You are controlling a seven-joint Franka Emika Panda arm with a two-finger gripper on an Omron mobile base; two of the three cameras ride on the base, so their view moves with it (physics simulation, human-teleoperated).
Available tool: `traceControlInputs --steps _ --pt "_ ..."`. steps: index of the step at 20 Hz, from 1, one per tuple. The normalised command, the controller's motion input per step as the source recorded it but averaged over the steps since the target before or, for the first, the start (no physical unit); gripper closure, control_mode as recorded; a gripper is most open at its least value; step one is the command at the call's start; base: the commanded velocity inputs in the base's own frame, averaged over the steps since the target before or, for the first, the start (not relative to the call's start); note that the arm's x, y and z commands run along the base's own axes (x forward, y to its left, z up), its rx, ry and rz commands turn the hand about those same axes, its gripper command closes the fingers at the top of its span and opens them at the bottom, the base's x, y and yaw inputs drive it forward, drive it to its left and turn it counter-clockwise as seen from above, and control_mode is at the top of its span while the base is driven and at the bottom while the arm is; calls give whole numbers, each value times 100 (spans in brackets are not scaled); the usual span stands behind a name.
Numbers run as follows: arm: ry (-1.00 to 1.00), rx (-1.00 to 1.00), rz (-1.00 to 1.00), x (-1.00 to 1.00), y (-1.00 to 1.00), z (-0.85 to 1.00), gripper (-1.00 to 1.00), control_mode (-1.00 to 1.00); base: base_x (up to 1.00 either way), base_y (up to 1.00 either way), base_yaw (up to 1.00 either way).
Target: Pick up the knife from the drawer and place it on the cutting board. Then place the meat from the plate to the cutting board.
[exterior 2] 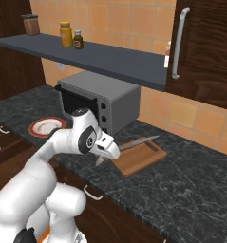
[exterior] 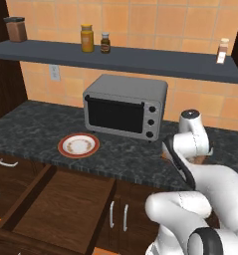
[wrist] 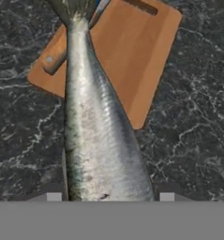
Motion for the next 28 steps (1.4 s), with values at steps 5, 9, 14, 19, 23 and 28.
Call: traceControlInputs --steps 5,9,14,19,23,28 --pt "3 4 -31 86 -100 0 100 -100 0 0 0" --pt "8 6 -12 86 -85 -32 100 -100 0 0 0" --pt "0 1 -1 62 -7 -14 100 -100 0 0 0" --pt "0 0 0 27 6 -26 -100 -100 0 0 0" --pt "-1 0 0 29 0 3 -100 -100 0 0 0" --pt "-1 0 2 -27 24 40 -100 -100 0 0 0"
